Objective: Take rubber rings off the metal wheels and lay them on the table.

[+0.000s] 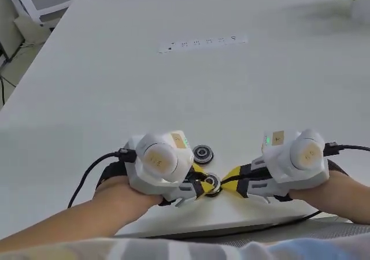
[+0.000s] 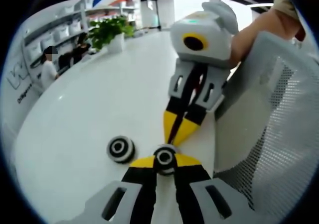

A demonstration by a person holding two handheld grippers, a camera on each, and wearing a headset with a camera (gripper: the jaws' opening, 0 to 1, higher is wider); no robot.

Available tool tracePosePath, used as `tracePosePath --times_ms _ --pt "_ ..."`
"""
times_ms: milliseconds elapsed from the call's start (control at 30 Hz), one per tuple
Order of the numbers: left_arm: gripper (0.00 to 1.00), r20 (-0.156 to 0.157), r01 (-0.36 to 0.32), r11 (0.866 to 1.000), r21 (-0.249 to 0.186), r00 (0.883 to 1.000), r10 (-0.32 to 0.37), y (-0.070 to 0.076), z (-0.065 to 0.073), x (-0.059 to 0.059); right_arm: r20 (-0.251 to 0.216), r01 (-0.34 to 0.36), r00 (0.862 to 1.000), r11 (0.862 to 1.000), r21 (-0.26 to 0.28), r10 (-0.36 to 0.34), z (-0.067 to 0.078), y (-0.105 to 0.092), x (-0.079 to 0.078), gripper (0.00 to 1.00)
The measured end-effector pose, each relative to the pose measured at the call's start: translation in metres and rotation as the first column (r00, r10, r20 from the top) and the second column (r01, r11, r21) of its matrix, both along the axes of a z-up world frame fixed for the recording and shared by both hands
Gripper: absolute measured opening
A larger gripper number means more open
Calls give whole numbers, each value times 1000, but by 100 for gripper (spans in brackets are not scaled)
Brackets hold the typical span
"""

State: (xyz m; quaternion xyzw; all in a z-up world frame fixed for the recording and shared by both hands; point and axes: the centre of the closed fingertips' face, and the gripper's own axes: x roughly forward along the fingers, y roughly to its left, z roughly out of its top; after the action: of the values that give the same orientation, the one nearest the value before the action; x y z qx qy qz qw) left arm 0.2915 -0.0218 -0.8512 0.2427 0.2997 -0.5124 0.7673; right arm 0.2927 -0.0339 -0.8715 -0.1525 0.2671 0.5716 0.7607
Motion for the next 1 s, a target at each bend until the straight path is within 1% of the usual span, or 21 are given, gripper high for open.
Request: tracePosePath --times_ms 200,333,433,467,500,567,633,667,733,767,800,867,1000 --pt "13 2 0 1000 2 1000 0 0 0 0 -54 36 998 999 13 -35 0 0 1 0" --pt "13 3 0 1000 3 1000 0 0 0 0 -90 67 994 997 32 -64 0 -1 1 0" --pt "13 1 0 1000 2 1000 0 0 0 0 -128 93 988 994 49 -86 1 -1 1 0" --pt "13 1 0 1000 2 1000 0 0 0 0 -156 114 982 992 62 -103 2 -1 1 0" --pt "13 1 0 1000 3 1000 0 0 0 0 -165 122 980 990 66 -109 2 -1 2 0" --pt "13 1 -1 1000 3 1000 1 -1 1 -1 -208 153 969 985 83 -133 4 -1 2 0" --pt "13 1 -1 1000 3 1000 1 -2 2 -2 -219 160 966 983 93 -136 5 0 0 0" --pt "13 1 -2 1000 3 1000 2 -2 2 -3 -217 157 967 983 91 -134 5 0 -1 0" --pt "13 2 -2 1000 3 1000 2 -3 3 -4 -200 136 973 987 84 -117 4 2 -3 0" --pt "13 1 -2 1000 2 1000 2 -4 4 -5 -188 118 977 990 81 -101 4 3 -4 0" --pt "13 1 -3 1000 3 1000 3 -4 4 -5 -163 102 983 992 70 -89 4 2 -3 0" --pt "13 1 -5 1000 2 1000 5 -4 5 -6 -148 87 986 993 75 -76 4 2 -3 0" --pt "13 -1 -6 1000 1 1000 6 -4 4 -5 -145 81 987 993 86 -68 3 1 -4 0"
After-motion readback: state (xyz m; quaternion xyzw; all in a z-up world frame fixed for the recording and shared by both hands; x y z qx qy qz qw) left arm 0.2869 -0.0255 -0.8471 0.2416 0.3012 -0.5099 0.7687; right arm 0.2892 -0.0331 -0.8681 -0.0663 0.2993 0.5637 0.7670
